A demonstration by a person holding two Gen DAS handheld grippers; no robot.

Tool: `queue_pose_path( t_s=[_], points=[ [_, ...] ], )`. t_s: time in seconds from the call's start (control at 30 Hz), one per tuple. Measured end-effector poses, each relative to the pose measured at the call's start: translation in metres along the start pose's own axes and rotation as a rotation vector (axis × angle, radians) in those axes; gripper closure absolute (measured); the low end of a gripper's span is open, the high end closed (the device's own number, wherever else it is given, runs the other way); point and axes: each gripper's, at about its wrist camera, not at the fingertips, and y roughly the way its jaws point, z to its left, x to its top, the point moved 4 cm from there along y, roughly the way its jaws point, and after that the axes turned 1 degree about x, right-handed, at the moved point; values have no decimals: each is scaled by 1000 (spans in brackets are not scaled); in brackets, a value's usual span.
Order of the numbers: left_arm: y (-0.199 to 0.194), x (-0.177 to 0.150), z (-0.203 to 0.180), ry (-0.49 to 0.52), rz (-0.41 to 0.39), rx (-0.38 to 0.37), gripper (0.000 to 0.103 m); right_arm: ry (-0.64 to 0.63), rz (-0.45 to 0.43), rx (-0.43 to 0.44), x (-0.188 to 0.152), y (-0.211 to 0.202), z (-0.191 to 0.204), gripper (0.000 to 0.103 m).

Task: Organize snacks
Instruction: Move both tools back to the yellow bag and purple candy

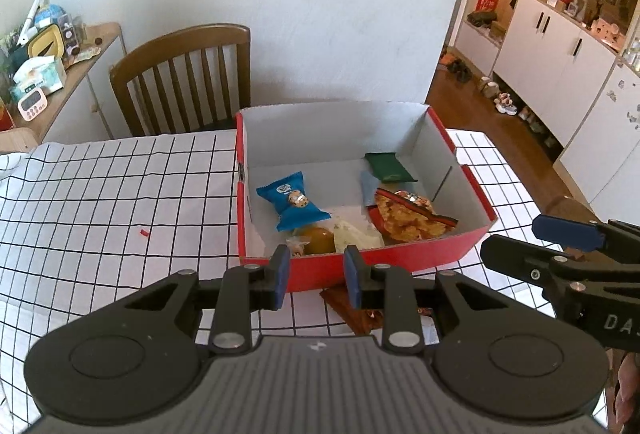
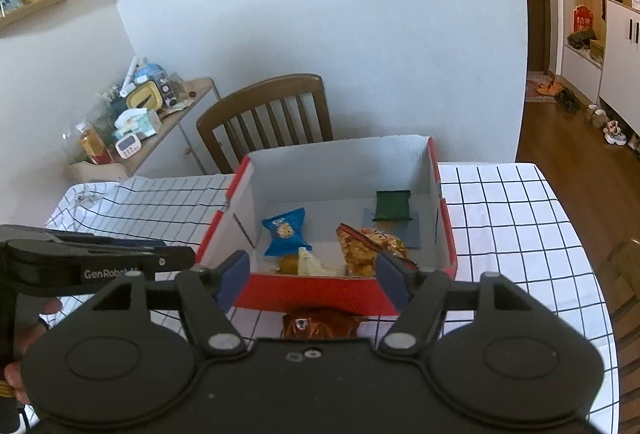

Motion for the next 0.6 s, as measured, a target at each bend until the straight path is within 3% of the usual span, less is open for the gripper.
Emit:
queue_pose_path(
  t_s=[0.13,0.2,0.27,0.6],
  points=[
    [-13,-8,0,2,-28,-16,72,-14,-20,6,-4,-14,7,22],
    [-19,-12,1,1,-44,-23,61,-17,-24,13,-6,-20,9,19],
    [-26,-16,2,-10,-70,-34,35,-18,-28,16,-9,-25,11,18],
    [-49,-41,6,-4,-128,-46,28,-42,-51,24,-29,-47,22,1]
  ],
)
